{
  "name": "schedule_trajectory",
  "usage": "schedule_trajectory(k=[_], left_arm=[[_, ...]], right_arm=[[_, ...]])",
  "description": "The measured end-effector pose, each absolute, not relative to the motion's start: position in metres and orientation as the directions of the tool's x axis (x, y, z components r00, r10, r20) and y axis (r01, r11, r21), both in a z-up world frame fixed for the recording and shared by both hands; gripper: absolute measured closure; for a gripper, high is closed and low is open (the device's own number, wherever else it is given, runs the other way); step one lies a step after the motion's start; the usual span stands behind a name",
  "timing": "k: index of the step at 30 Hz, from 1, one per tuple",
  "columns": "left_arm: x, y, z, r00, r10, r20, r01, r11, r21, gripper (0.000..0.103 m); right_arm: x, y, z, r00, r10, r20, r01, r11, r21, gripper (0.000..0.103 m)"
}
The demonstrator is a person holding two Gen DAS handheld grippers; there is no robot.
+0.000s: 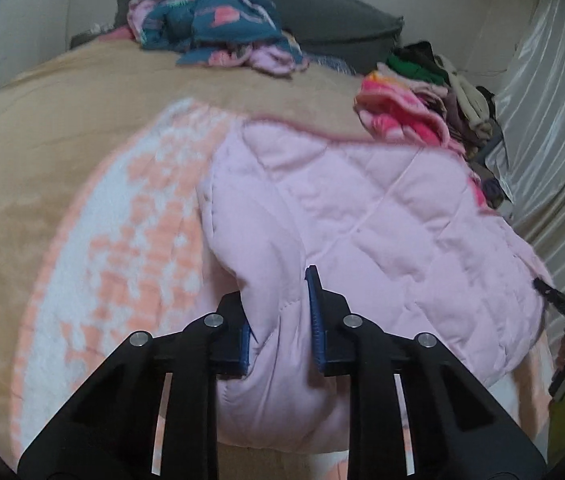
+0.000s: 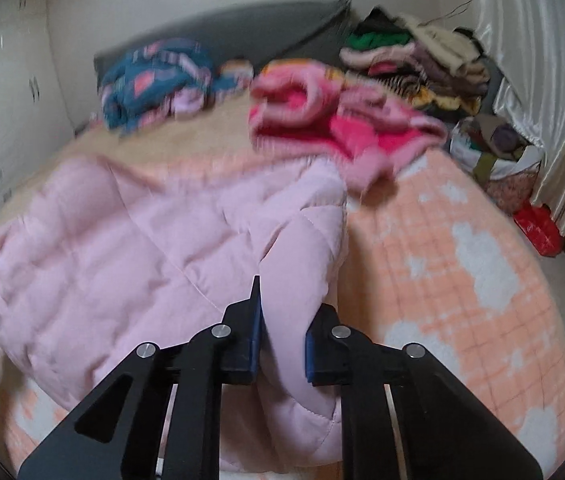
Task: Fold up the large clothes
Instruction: 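Move both grippers to the pink quilted jacket edge and grasp it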
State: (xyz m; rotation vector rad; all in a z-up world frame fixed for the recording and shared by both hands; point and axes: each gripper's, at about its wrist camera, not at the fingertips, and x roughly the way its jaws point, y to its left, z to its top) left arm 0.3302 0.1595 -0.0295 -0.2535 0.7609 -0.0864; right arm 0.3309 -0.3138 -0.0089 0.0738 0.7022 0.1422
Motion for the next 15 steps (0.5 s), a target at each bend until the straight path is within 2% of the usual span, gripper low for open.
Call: schedule_trajectory(k=[5, 10, 15], left_arm=[[0.351, 0.155, -0.002, 0.756, -0.092, -0.648, -0.032, 0.984, -0.176, 0.089], [0.377, 0.158, -0.018, 0.73, -0.035, -0.682, -0.086, 0.986, -0.143, 0.089], [0.386, 0.161, -0.046, 0.693, -0.014, -0.721, -0.12, 0.984, -0.134, 0.088]], right_arm=[[0.361, -0.309, 0.013, 0.796, 0.117, -0.594, -0.071, 0.993, 0.099, 0.088], [0.396, -0.305, -0.016, 0.752, 0.031, -0.658, -0.007, 0.999, 0.039, 0.088], [0.407, -0.307, -0.056, 0.689, 0.009, -0.725, 0.026, 0.999, 0.037, 0.088]])
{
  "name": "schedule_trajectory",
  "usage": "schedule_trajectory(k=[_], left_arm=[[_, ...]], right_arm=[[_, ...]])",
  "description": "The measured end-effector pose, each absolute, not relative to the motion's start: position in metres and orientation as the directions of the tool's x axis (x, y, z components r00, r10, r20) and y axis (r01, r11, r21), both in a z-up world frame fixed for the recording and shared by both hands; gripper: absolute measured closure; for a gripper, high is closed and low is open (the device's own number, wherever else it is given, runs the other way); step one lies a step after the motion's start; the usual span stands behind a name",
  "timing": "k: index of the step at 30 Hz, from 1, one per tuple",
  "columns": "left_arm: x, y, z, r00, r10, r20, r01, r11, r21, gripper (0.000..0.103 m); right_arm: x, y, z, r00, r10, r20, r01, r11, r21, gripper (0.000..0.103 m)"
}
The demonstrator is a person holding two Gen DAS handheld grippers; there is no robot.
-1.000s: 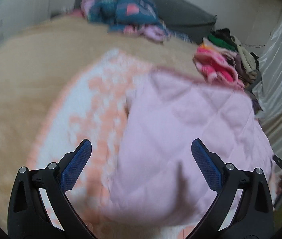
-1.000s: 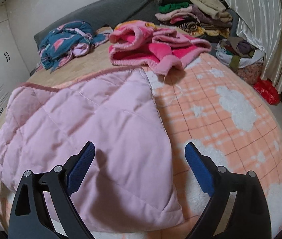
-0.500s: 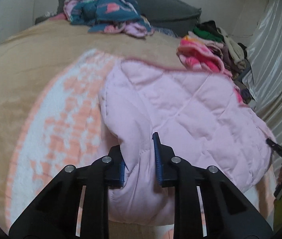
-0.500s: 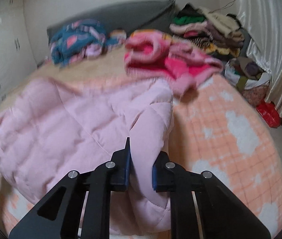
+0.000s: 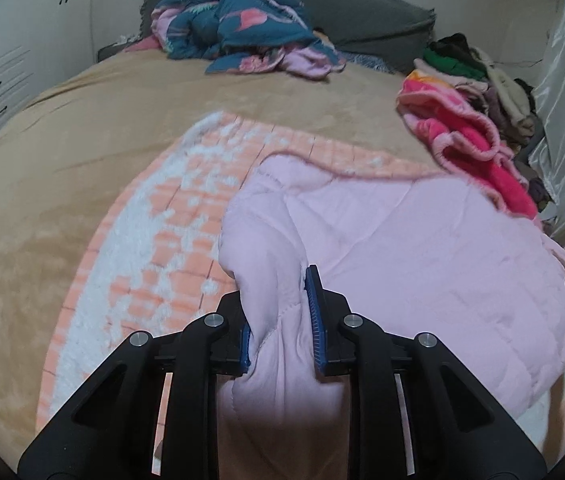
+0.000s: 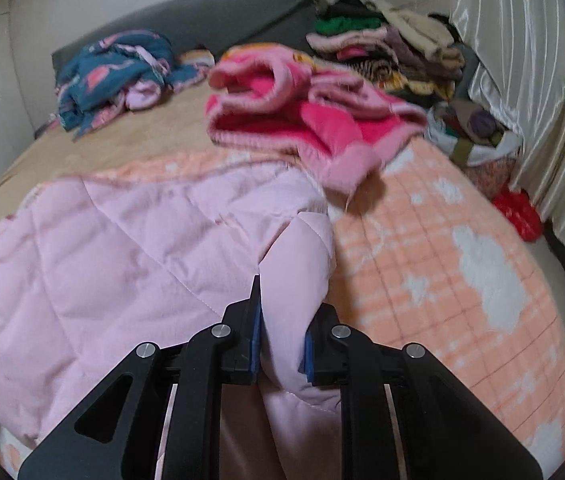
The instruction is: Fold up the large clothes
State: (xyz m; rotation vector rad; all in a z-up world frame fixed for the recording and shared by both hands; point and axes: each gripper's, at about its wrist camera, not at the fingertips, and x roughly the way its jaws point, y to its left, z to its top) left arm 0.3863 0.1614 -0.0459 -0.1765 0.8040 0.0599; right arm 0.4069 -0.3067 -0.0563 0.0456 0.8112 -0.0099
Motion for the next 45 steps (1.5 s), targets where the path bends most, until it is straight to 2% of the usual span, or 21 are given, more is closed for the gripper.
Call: schedule_trajectory(k=[8, 13, 14, 15, 16, 18, 20, 25, 29, 45], left_arm=[[0.389, 0.16, -0.062, 0.675, 0.016, -0.738, -0.134, 0.986, -0.102, 0.085], [0.383, 0.158, -0.057, 0.666, 0.016, -0.746, -0.144, 0.984, -0.107, 0.083], [0.382, 0.159, -0.055, 0.664, 0.017, -0.748, -0.145, 0.984, -0.107, 0.079], [0.38, 0.159, -0.053, 0.664, 0.019, -0.747, -0.146, 0.984, -0.104, 0.07], [0.377, 0.159, -0.051, 0.667, 0.017, -0.745, -0.143, 0.984, -0.105, 0.065], [0.371, 0.156, -0.046, 0.671, 0.02, -0.741, -0.136, 0.986, -0.097, 0.047], [0.363, 0.152, -0.039, 0.679, 0.029, -0.734, -0.136, 0.987, -0.087, 0.042], [0.342, 0.14, -0.022, 0.701, 0.024, -0.713, -0.133, 0.986, -0.098, 0.024], [0.325, 0.129, -0.01, 0.722, 0.007, -0.691, -0.116, 0.987, -0.111, 0.009], [0.266, 0.115, 0.004, 0.739, -0.04, -0.673, -0.101, 0.98, -0.169, 0.009]], right_arm=[[0.408, -0.305, -0.081, 0.655, -0.015, -0.756, 0.048, 0.999, 0.023, 0.08], [0.399, -0.295, -0.082, 0.652, -0.075, -0.755, 0.033, 0.997, -0.071, 0.073], [0.397, -0.297, -0.079, 0.651, -0.073, -0.756, 0.035, 0.997, -0.066, 0.064], [0.394, -0.301, -0.076, 0.651, -0.065, -0.757, 0.04, 0.998, -0.051, 0.057], [0.39, -0.304, -0.072, 0.651, -0.064, -0.757, 0.05, 0.998, -0.041, 0.042], [0.383, -0.309, -0.064, 0.66, -0.054, -0.749, 0.058, 0.998, -0.021, 0.027], [0.372, -0.312, -0.054, 0.683, -0.023, -0.73, 0.046, 0.999, 0.012, 0.015], [0.338, -0.309, -0.025, 0.733, 0.035, -0.68, -0.013, 0.999, 0.038, 0.006], [0.314, -0.307, -0.006, 0.766, 0.076, -0.639, -0.036, 0.996, 0.075, 0.004], [0.243, -0.302, 0.031, 0.819, 0.15, -0.553, -0.095, 0.987, 0.126, 0.004]])
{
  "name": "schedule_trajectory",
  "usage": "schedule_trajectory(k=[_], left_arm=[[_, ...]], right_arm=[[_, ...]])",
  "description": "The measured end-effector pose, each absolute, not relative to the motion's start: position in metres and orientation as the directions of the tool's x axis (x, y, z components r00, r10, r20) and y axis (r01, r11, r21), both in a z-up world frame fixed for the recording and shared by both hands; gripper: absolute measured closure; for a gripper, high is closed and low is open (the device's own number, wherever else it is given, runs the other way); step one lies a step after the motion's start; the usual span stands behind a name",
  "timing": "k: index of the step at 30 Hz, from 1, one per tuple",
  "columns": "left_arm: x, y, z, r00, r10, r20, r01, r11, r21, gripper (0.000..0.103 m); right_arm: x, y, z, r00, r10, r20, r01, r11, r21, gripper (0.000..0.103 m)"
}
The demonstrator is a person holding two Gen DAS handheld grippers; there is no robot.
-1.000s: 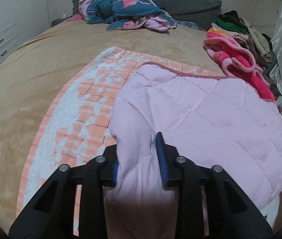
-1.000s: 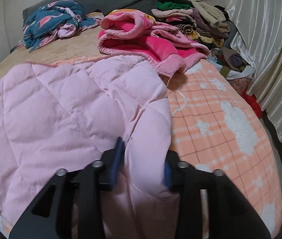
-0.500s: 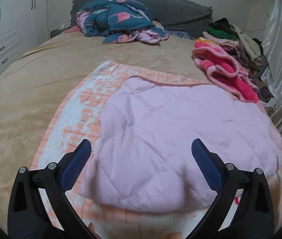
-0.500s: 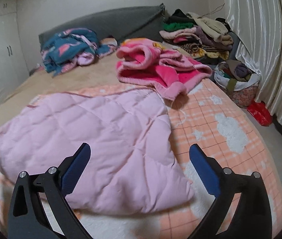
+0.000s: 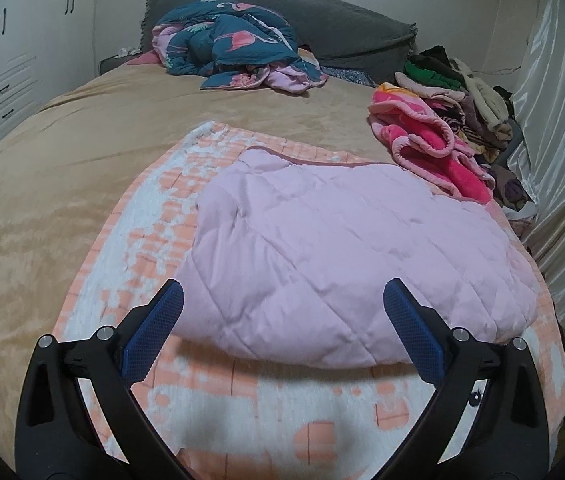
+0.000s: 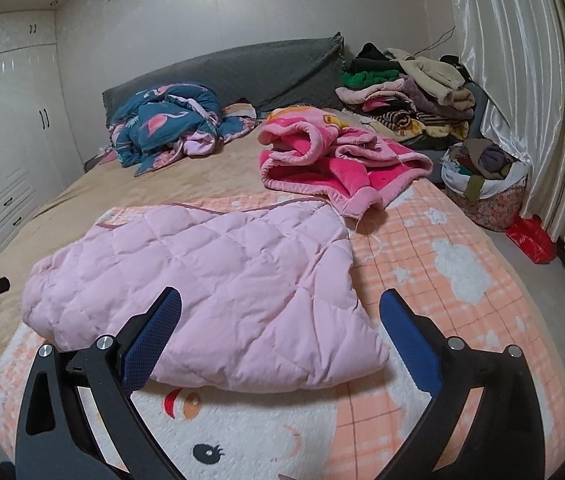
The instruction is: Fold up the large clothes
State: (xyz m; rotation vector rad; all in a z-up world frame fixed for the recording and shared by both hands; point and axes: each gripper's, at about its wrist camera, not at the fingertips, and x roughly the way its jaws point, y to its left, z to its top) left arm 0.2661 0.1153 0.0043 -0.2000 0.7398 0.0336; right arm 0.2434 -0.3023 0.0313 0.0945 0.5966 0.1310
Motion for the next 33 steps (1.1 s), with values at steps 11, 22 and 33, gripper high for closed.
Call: schedule_trajectory(k=[11, 22, 33], left_arm=[[0.232, 0.124, -0.021, 0.718, -0.016, -0.696, -0.174, 0.964, -0.202, 0.009], [0.224, 0.122, -0.056, 0.663, -0.022, -0.748, -0.208, 0.955, -0.212, 0.009], [0.254, 0.129, -0.079, 0.621, -0.089, -0.779, -0.256, 0.916, -0.309, 0.009]], right_arm=[[0.216, -0.312, 0.004, 0.8, 0.134, -0.584, -0.035, 0.983, 0.178, 0.004], [0.212, -0.326, -0.043, 0.736, 0.108, -0.669, 0.073, 0.969, 0.237, 0.004], [0.247, -0.339, -0.081, 0.668, 0.133, -0.732, 0.216, 0.907, 0.361, 0.004]])
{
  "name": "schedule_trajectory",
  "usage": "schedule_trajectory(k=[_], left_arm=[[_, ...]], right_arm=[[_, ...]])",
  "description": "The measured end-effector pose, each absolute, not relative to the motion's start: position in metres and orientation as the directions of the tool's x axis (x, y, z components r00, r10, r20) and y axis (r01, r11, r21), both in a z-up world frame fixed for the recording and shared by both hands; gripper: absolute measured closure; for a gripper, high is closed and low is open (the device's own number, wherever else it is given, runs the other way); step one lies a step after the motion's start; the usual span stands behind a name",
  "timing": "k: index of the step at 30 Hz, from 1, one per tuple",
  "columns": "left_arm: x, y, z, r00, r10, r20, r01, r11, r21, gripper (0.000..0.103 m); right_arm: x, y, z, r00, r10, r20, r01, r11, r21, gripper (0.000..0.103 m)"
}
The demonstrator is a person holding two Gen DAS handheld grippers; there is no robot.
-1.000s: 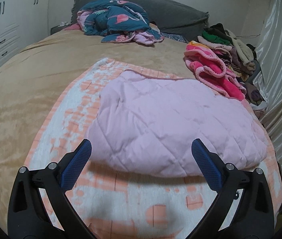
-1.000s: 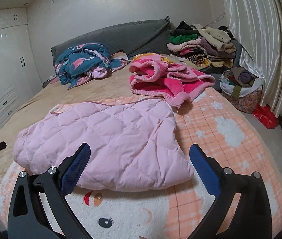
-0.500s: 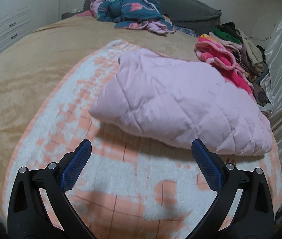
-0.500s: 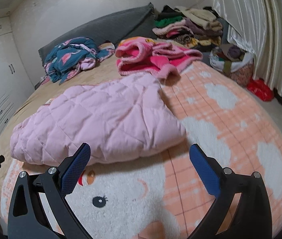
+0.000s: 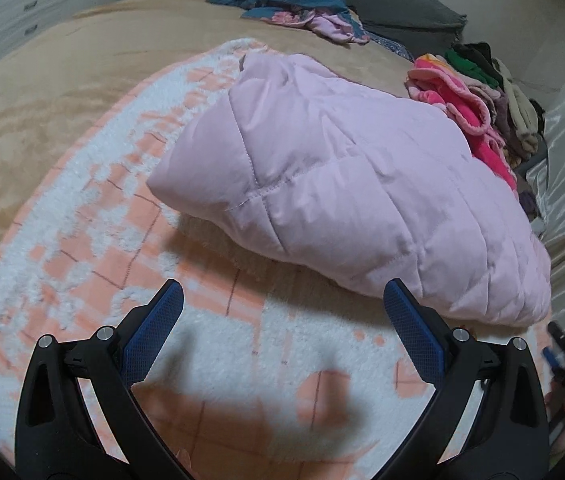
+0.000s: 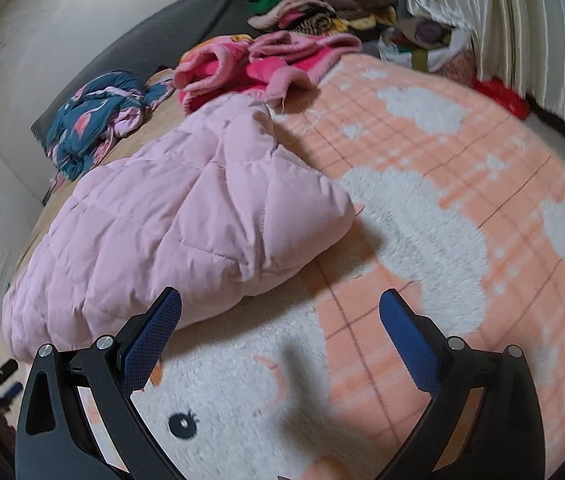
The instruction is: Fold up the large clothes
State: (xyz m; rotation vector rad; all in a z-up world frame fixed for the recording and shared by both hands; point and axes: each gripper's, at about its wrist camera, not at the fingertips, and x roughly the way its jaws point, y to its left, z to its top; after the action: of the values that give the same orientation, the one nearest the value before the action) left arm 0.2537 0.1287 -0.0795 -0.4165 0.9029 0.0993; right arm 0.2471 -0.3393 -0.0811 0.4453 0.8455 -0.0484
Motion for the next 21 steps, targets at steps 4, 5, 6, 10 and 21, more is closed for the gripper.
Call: schedule_trajectory(k=[4, 5, 6, 10, 21], left_arm=[[0.269, 0.137, -0.084, 0.627, -0.148, -0.765, -0.277, 0.876, -0.396, 0.009], [0.273, 0.138, -0.084, 0.629, -0.158, -0.761, -0.28, 0.867, -0.412, 0.009], [0.277, 0.14, -0.085, 0.631, -0.168, -0.757, -0.284, 0.858, -0.428, 0.009], [0.295, 0.15, -0.091, 0.641, -0.197, -0.742, -0.32, 0.81, -0.492, 0.009], [0.331, 0.156, -0.111, 0.633, -0.236, -0.737, -0.367, 0.748, -0.554, 0.008]], right_arm=[[0.266, -0.335, -0.092, 0.649, 0.17, -0.742, 0.235, 0.882, 0.407, 0.004], [0.27, -0.334, -0.095, 0.646, 0.182, -0.741, 0.236, 0.875, 0.421, 0.004], [0.273, -0.332, -0.097, 0.644, 0.191, -0.741, 0.237, 0.871, 0.43, 0.004], [0.289, -0.328, -0.103, 0.647, 0.23, -0.727, 0.229, 0.851, 0.473, 0.004], [0.32, -0.329, -0.117, 0.648, 0.29, -0.705, 0.242, 0.799, 0.551, 0.004]])
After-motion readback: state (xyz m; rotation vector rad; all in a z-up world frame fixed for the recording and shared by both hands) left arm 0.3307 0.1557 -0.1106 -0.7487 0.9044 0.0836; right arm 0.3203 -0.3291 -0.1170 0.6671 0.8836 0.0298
